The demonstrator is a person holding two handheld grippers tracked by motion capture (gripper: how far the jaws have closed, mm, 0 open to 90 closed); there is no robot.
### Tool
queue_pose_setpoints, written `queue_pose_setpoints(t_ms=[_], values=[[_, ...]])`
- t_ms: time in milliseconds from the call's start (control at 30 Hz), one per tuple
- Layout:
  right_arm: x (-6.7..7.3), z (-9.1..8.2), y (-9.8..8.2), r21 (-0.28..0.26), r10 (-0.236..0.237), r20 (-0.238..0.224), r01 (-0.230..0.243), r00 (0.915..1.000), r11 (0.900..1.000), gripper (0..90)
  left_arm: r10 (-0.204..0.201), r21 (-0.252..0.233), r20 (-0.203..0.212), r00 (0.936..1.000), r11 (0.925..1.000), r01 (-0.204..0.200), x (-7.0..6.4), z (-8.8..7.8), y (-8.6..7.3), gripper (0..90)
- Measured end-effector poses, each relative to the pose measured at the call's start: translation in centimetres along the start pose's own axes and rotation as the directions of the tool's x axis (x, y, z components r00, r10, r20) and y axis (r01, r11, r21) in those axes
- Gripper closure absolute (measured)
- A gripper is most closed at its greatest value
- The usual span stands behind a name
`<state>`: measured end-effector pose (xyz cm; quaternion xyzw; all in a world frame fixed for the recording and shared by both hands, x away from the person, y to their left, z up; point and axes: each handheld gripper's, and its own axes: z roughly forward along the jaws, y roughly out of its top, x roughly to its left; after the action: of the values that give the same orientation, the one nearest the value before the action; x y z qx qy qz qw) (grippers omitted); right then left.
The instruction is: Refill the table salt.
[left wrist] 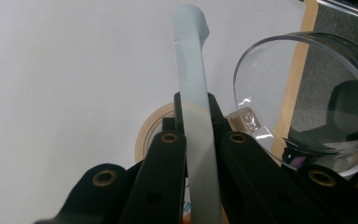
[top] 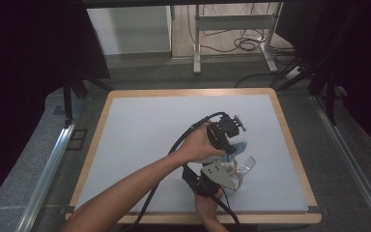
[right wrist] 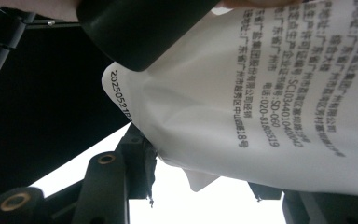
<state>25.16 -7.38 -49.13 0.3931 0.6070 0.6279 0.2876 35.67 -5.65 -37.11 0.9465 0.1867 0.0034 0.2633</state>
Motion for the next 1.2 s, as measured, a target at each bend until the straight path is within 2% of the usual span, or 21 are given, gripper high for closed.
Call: queue_pose_setpoints(t_ms=[700,1200], values=[[0.08,0.02,0.04,-0.005,0.019,-0.002,-0.019,0.9998,1.000,50.9,0.001,0.006,-0.002,1.0000,1.0000,-0.001,-0.08,-0.03,0.02,90.0],[0.07,0.04,0.06,-0.003,0.012,-0.003,-0.012,0.9999,1.000,50.9,-0.003,0.002,-0.002,1.0000,1.0000,0.003,-0.07,-0.04,-0.03,90.0]])
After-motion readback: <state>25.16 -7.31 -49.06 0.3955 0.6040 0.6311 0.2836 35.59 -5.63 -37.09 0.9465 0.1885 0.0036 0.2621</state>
